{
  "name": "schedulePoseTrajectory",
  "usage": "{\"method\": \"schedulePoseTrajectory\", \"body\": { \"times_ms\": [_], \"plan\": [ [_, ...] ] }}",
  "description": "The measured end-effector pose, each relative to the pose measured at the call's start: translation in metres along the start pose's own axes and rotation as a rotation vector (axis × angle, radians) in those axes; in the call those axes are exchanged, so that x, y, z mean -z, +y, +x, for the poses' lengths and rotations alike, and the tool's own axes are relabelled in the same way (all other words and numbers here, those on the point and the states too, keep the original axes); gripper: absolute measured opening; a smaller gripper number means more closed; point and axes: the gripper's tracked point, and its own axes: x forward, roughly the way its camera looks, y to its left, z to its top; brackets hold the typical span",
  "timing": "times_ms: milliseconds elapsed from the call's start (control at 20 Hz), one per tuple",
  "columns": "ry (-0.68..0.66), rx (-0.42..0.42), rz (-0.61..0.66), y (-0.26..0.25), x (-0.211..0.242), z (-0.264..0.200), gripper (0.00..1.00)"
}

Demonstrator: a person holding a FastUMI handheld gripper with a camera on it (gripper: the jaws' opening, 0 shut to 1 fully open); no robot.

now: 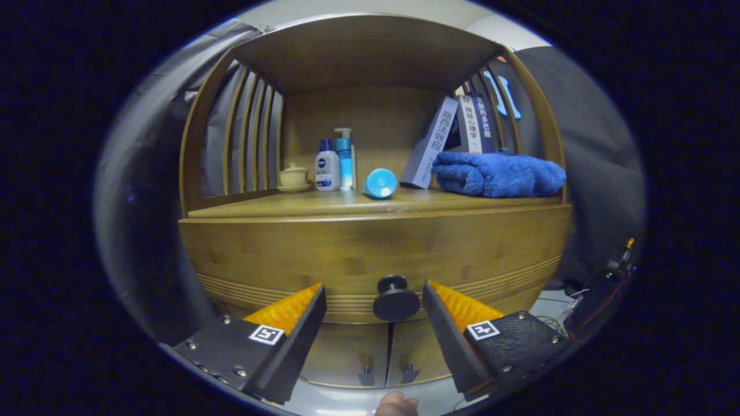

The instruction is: Pull open the drawer, take out the items inside it, and place them on the countertop above the cabinet.

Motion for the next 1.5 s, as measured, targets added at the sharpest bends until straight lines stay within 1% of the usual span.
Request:
{"method": "schedulePoseTrajectory", "body": {
  "times_ms": [100, 250, 350, 600, 700, 800, 850, 950, 1050, 1150, 1250, 1350, 1450, 1500],
  "plan": [
    [-0.028, 0.007, 0.005, -0.002, -0.018, -0.026, 0.99],
    [-0.036, 0.014, 0.001, -0.007, -0.041, -0.069, 0.99],
    [-0.052, -0.025, -0.011, 0.0, -0.057, -0.097, 0.99],
    [-0.094, -0.08, -0.068, 0.005, -0.093, -0.161, 0.99],
    [-0.108, -0.049, -0.052, -0.009, -0.111, -0.183, 0.99],
    [-0.132, 0.002, -0.016, -0.027, -0.13, -0.206, 0.97],
    [-0.152, -0.003, 0.002, -0.028, -0.144, -0.214, 0.97],
    [-0.122, 0.017, 0.036, -0.037, -0.149, -0.23, 0.97],
    [-0.097, 0.044, 0.022, -0.046, -0.159, -0.241, 0.97],
    [-0.082, 0.043, -0.001, -0.052, -0.169, -0.249, 0.97],
    [-0.062, 0.015, -0.031, -0.054, -0.173, -0.252, 0.97],
    [-0.035, 0.011, -0.043, -0.063, -0.168, -0.257, 0.97],
    [-0.015, 0.029, 0.006, -0.071, -0.161, -0.26, 0.97],
    [-0.036, 0.027, 0.017, -0.072, -0.165, -0.26, 0.97]
  ]
}}
